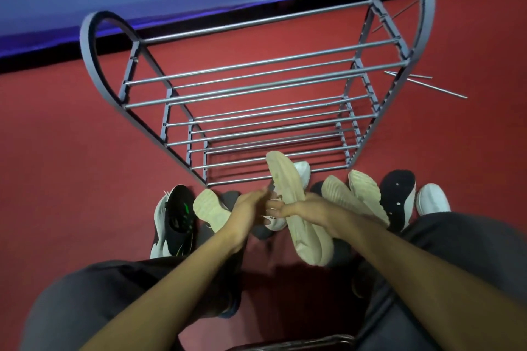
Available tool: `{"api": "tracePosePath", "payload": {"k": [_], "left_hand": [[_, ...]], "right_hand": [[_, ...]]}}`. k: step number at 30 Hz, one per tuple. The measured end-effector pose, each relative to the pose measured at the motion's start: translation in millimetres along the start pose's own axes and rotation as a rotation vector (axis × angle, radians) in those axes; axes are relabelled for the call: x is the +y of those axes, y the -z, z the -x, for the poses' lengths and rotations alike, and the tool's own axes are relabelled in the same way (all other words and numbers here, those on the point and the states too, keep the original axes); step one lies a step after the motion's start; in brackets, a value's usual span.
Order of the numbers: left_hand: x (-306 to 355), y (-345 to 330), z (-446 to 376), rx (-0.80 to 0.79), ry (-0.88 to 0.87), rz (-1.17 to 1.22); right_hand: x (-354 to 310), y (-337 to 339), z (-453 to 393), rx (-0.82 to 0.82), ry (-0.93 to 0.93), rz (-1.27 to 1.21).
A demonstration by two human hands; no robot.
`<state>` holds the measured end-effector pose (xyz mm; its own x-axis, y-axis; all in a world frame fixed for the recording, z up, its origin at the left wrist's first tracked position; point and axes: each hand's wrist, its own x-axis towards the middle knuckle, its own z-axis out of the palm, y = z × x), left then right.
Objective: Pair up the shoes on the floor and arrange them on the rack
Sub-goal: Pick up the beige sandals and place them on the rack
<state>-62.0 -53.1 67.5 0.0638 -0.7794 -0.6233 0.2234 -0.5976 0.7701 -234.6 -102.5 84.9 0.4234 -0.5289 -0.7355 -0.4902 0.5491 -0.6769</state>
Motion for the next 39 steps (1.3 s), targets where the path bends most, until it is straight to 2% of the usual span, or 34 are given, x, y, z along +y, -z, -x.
{"api": "tracePosePath", "payload": {"k": [4,8,10,12,14,17,22,23,25,29,31,34,36,39], "left_hand": [[-23.8,12.2,-29.5,0.171,0.112,-0.177],[-57.3,39.9,-58.3,0.219,0.266,-0.68],[-67.2,44.5,-72.9,0.249,0.336,-0.807],[-72.9,39.0,-85.0,0.329,0.385,-0.833],[-80.5,25.7,-98.8,0.372,0.419,-0.748],[-93.0,-0.7,-118.7,0.29,0.363,-0.657],[-100.2,-1.9,-127.6,0.173,0.259,-0.873],[-100.7,8.3,-126.4,0.182,0.263,-0.907],[-97.1,37.8,-122.9,0.343,0.259,-0.946],[-84.7,115.1,-104.6,0.794,0.266,-0.815],[-91.1,150.7,-92.8,0.874,0.386,-0.681],[-105.6,165.1,-85.0,0.741,0.57,-0.354],[-117.3,155.5,-89.1,0.657,0.572,-0.185],[-128.3,134.2,-101.1,0.613,0.556,-0.092]], "right_hand": [[-2.7,7.8,11.4,0.021,-0.072,-0.09],[4.2,22.6,21.5,0.1,-0.041,-0.112],[10.6,31.2,22.9,0.179,-0.028,-0.159],[16.9,42.5,22.1,0.285,-0.047,-0.253],[21.8,53.2,20.5,0.365,-0.075,-0.376],[23.8,62.7,14.3,0.423,-0.106,-0.45],[18.7,55.6,-2.1,0.335,-0.109,-0.417],[15.9,51.2,-5.1,0.305,-0.115,-0.392],[9.1,39.9,-10.7,0.235,-0.125,-0.339],[-8.0,7.9,-22.1,0.096,-0.083,-0.267],[-16.1,-8.2,-25.3,0.087,-0.06,-0.244],[-22.8,-26.0,-27.1,0.048,-0.034,-0.226],[-20.0,-29.1,-27.4,0.035,-0.077,-0.255],[-12.6,-25.1,-26.2,-0.027,-0.221,-0.422]]}}
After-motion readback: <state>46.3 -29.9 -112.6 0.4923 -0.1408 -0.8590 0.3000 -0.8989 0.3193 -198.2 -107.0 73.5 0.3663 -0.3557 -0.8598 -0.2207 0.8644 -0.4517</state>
